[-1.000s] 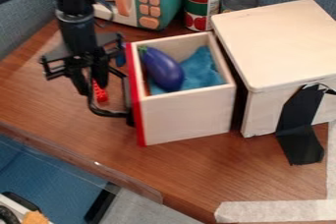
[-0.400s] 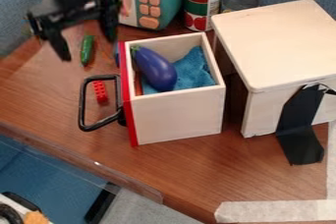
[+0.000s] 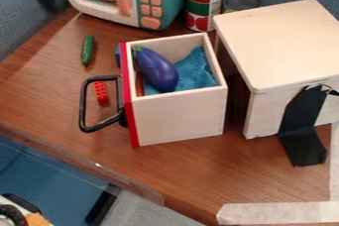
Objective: Opening a small drawer
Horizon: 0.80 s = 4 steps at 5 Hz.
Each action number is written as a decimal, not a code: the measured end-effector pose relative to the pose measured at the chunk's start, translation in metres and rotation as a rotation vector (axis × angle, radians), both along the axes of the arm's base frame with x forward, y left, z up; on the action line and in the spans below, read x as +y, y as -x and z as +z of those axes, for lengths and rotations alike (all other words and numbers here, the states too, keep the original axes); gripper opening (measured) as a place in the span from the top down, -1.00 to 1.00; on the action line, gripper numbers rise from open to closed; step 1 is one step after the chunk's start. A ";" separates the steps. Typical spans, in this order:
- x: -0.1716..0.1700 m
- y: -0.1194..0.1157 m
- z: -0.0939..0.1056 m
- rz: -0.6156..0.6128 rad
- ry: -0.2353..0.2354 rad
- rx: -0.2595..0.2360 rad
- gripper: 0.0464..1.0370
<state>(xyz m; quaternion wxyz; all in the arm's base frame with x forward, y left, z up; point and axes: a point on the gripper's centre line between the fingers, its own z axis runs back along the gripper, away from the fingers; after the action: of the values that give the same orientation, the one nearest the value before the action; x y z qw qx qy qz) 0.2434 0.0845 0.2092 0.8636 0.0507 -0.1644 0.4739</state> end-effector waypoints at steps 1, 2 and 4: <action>0.000 0.000 0.002 -0.001 -0.004 -0.005 -0.93; 0.000 0.000 0.002 -0.001 -0.004 -0.004 -0.93; 0.000 0.000 0.002 -0.001 -0.004 -0.004 -0.93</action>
<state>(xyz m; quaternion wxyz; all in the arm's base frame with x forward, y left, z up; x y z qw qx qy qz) 0.2434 0.0846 0.2109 0.8635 0.0514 -0.1671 0.4731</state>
